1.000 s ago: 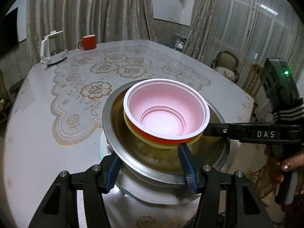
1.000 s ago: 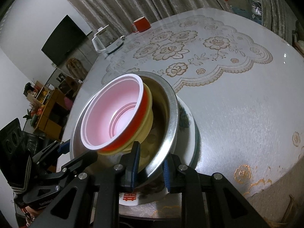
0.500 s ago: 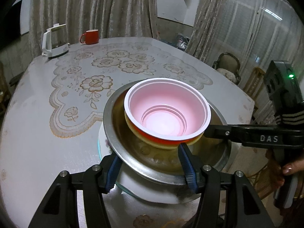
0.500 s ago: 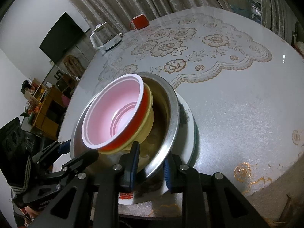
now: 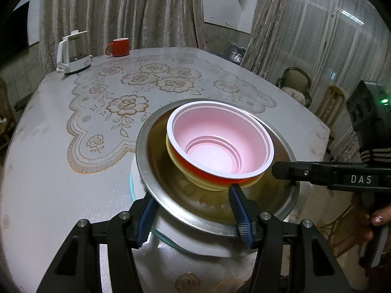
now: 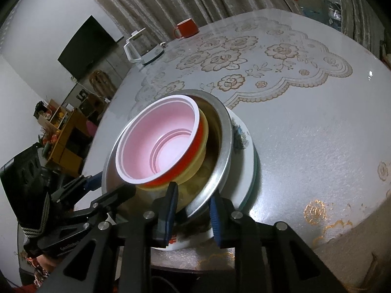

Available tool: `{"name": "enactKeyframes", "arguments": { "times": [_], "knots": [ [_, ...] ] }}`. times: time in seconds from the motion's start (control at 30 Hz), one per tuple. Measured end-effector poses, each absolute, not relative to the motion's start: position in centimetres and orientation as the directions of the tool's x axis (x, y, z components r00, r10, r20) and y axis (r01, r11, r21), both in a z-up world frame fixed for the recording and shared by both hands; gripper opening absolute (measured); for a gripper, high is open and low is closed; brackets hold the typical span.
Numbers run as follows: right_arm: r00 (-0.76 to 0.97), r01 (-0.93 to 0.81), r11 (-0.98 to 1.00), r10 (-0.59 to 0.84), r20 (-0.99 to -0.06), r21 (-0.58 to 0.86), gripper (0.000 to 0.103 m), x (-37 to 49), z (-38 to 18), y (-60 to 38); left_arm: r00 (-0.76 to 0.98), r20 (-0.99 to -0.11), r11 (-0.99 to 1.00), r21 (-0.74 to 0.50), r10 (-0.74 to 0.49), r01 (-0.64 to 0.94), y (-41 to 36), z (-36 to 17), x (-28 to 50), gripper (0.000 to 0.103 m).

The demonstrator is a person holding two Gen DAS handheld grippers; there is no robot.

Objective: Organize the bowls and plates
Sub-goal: 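Lower the steel basin onto the plate stack and open both grippers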

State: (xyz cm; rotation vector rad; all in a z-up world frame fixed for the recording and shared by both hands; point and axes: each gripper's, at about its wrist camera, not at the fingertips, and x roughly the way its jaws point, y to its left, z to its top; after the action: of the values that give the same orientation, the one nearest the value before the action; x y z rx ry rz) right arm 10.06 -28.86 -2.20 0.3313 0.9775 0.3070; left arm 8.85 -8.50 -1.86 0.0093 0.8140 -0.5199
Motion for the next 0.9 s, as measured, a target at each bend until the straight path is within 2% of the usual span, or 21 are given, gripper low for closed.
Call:
{"name": "enactKeyframes", "arguments": {
  "times": [0.9],
  "knots": [
    [0.534,-0.103,0.906,0.398,-0.746,0.410,0.023,9.4,-2.2,-28.7,0.599,-0.684,0.887,-0.157,-0.415,0.435,-7.6,-0.9,6.3,0.056]
  ]
}}
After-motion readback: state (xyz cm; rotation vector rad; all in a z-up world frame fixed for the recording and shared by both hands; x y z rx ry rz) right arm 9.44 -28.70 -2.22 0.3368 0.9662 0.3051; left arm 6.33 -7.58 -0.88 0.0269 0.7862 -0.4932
